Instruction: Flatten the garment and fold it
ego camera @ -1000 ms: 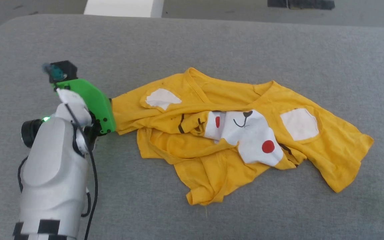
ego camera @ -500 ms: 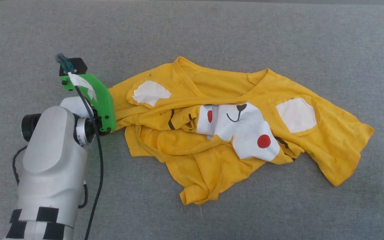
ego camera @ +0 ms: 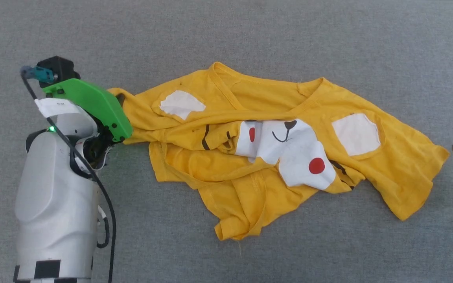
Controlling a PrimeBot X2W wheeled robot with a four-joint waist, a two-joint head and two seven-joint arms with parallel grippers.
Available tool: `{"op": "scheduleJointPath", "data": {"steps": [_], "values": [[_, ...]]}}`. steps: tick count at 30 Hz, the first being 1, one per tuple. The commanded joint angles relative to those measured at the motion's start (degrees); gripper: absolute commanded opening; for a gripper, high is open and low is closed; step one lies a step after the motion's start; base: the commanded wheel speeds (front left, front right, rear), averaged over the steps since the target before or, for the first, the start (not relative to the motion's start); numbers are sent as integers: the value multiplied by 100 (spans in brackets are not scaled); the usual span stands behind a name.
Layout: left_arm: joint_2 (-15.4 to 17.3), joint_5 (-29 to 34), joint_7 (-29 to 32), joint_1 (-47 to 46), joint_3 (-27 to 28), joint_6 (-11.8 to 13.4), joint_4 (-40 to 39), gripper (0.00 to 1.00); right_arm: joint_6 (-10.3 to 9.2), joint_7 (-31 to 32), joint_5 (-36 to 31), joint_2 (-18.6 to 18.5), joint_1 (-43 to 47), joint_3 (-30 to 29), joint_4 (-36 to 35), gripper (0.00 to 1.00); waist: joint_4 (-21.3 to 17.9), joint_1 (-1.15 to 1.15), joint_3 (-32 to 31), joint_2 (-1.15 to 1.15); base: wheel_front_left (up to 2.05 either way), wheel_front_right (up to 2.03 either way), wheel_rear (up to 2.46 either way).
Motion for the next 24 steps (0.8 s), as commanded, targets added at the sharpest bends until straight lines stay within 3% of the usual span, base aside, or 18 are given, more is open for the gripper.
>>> {"op": "scheduleJointPath", "data": {"steps": [1,8,15,16,17,24], "values": [[-6,-27,-40,109,-10,-24,-168,0,-8,211,-64,-168,-240,212,202,100,41,0,79,0,0,0,0],[-13,-3,-7,404,-89,21,-898,0,-8,860,-148,-732,-666,1210,1073,100,216,0,314,0,0,0,0],[-45,-31,45,561,-137,67,-1249,0,-8,1292,77,-851,-596,1652,1457,100,286,0,431,0,0,0,0],[-46,-38,34,572,-133,73,-1269,0,-8,1362,175,-846,-607,1663,1471,15,276,0,429,0,0,0,0],[-48,-49,22,575,-128,72,-1271,0,-8,1375,238,-847,-629,1665,1463,0,267,0,418,0,0,0,0],[-119,-359,-296,473,101,-38,-1240,0,-8,611,703,-695,-1080,1298,1295,0,154,0,50,0,0,0,0]]}}
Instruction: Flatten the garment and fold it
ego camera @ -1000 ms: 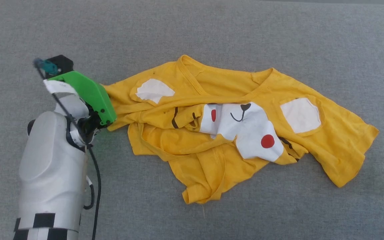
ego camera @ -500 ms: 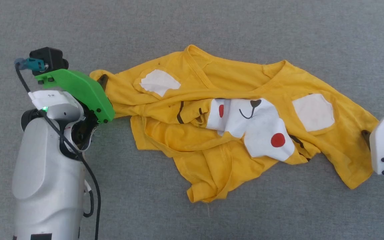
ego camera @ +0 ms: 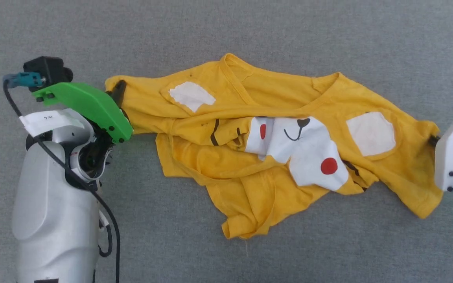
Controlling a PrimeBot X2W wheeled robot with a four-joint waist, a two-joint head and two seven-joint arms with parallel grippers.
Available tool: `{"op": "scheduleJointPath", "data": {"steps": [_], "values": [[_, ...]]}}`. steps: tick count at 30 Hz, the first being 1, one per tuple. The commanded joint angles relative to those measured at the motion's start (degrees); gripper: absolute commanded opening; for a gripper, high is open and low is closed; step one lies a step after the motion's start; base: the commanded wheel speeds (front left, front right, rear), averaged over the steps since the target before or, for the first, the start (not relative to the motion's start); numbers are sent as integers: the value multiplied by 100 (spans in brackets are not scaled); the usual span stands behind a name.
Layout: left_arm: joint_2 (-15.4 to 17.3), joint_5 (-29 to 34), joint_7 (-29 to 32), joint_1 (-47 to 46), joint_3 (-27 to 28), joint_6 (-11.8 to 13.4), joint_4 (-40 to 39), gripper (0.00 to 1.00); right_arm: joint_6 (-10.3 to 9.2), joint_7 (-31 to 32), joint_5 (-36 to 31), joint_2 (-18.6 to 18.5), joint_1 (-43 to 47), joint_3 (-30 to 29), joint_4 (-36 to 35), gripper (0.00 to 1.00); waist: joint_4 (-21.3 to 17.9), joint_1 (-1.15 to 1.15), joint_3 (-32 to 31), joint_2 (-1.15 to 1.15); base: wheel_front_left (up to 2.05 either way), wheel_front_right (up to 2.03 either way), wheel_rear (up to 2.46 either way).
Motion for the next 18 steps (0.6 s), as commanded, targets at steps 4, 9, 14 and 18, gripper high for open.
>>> {"op": "scheduleJointPath", "data": {"steps": [4,9,14,18], "values": [[-11,-286,-145,-280,211,-118,-52,0,-6,-379,569,340,-592,-254,-36,0,-160,0,-562,0,0,0,0],[230,-168,-113,-838,173,-162,38,0,-6,-318,937,579,-1497,-337,24,0,-270,0,-725,0,0,0,0],[456,237,-267,-2036,-54,-155,490,0,-6,-484,776,895,-3098,-375,548,0,-374,0,-499,0,0,0,0],[558,581,-706,-3176,-190,-135,881,0,-6,-1019,355,1186,-4475,-436,1196,0,-453,0,-228,0,0,0,0]]}}
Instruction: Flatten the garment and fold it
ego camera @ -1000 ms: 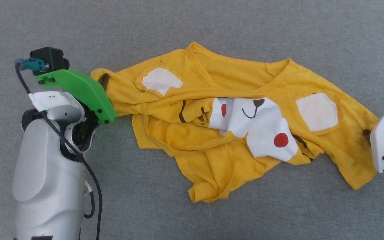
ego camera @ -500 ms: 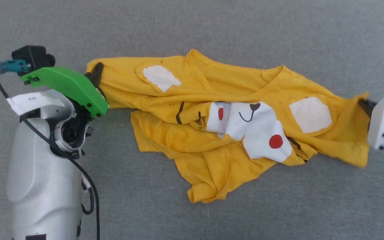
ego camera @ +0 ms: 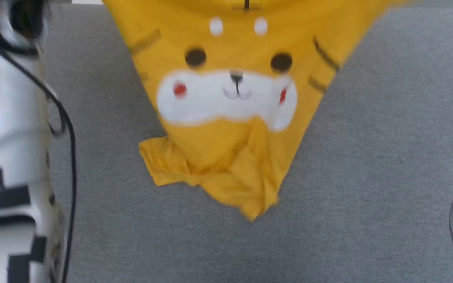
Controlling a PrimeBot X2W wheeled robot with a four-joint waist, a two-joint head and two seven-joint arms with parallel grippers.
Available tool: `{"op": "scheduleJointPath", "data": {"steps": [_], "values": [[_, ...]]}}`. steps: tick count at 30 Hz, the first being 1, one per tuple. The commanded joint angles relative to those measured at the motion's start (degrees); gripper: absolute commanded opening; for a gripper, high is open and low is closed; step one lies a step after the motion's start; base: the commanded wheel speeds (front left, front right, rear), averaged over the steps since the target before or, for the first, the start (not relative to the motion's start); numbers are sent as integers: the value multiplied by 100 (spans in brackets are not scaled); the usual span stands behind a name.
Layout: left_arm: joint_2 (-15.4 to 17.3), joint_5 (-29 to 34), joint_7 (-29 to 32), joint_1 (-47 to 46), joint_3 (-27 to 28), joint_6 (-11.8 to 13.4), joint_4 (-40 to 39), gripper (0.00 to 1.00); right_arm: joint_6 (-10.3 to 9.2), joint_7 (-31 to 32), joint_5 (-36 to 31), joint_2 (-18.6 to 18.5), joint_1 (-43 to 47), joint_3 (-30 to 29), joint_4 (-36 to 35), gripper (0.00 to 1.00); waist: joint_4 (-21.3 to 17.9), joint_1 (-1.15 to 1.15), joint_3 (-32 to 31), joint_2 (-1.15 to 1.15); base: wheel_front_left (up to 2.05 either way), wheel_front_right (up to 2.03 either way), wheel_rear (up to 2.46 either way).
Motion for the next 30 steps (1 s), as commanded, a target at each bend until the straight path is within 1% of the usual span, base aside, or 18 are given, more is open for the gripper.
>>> {"op": "scheduleJointPath", "data": {"steps": [1,2,5,8,10,12,16,19,23,27,30], "values": [[22,66,-175,-380,15,39,149,0,-6,-231,-152,114,-414,-64,234,0,-116,0,254,0,0,0,0],[89,221,-291,-667,-79,22,280,0,-6,-475,-293,170,-785,-75,423,0,-136,0,292,0,0,0,0],[146,441,-785,-1385,-102,101,566,0,-6,-1098,-531,304,-1646,-202,940,0,-186,0,370,0,0,0,0],[238,665,-1459,-2002,-115,145,857,0,-6,-1844,-707,371,-2407,-345,1461,0,-214,0,436,0,0,0,0],[305,753,-1911,-2284,-80,171,990,0,-6,-2332,-826,390,-2761,-354,1731,0,-234,0,485,0,0,0,0],[344,757,-2222,-2466,-19,181,1156,0,-6,-2696,-872,403,-3033,-410,1992,0,-239,0,536,0,0,0,0],[438,695,-2596,-2560,80,119,1489,0,-6,-3017,-907,394,-3335,-319,2437,0,-232,0,701,0,0,0,0],[470,629,-2760,-2470,123,52,1746,0,-6,-3078,-799,332,-3354,-229,2691,0,-212,0,836,0,0,0,0],[423,506,-3013,-2171,166,-68,2113,0,-6,-3151,-500,197,-3114,-31,2923,0,-137,0,913,0,0,0,0],[298,349,-3284,-1731,205,-227,2452,0,-6,-3196,-63,32,-2617,215,3006,0,-26,0,813,0,0,0,0],[130,155,-3506,-1332,256,-431,2675,0,-6,-3190,383,-153,-2028,481,2905,0,94,0,567,0,0,0,0]]}}
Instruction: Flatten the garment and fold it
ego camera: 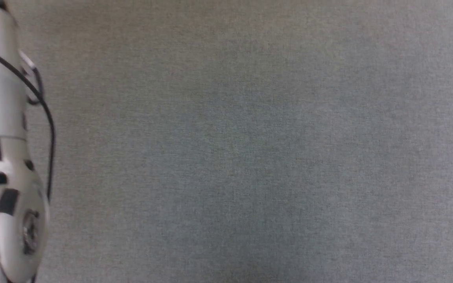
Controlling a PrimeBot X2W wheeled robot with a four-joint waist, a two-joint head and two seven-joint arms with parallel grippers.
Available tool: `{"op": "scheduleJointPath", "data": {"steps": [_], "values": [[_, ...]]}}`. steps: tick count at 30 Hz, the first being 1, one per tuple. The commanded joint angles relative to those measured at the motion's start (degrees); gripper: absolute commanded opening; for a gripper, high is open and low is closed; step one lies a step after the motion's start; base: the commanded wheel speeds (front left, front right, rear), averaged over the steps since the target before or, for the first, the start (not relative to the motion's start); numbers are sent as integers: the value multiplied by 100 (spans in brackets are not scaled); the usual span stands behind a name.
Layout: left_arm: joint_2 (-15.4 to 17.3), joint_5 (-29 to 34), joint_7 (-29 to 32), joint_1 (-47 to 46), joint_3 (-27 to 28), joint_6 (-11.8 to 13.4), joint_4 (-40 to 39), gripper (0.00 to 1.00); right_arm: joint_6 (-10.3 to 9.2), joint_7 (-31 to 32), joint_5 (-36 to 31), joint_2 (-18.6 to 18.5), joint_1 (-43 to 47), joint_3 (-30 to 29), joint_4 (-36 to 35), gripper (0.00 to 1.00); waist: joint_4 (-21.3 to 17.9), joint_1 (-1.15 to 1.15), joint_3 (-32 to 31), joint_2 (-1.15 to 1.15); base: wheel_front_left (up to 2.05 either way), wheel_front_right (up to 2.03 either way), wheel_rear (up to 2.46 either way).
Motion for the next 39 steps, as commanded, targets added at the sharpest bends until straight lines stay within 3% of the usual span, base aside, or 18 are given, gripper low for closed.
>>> {"op": "scheduleJointPath", "data": {"steps": [1,8,10,14,19,25,29,34,39], "values": [[-63,-72,-89,224,5,-109,62,0,-6,-17,203,-99,334,111,-93,0,139,-1,-300,0,0,0,0],[-362,-368,-377,1888,-130,-452,-60,0,-6,24,1555,-337,2729,608,-1065,0,280,-1,-1418,0,0,0,0],[-554,-621,-427,2958,-138,-494,-484,0,-6,-9,1875,-451,3975,717,-1668,0,263,-1,-1884,0,0,0,0],[-770,-889,-404,4386,-274,-511,-1092,0,-6,-109,1835,-627,5652,680,-2331,0,317,-1,-2308,0,0,0,0],[-927,-1119,-147,5814,-425,-473,-1800,0,-6,-114,1593,-562,7255,234,-2807,0,338,-1,-2495,0,0,0,0],[-822,-1135,185,7009,-327,-44,-2493,0,-6,89,1245,-296,8395,-257,-3404,0,272,-1,-2551,0,0,0,0],[-635,-1039,474,7618,-165,440,-2874,0,-6,491,1107,-146,8947,-553,-3939,0,250,-1,-2579,0,0,0,0],[-238,-498,1001,8110,-253,1087,-3250,0,-6,1275,866,12,9437,-977,-4729,0,249,-1,-2616,0,0,0,0],[90,5,1492,8172,-567,1330,-3263,0,-6,2409,527,-152,9587,-658,-5463,0,227,-1,-2593,0,0,0,0]]}}
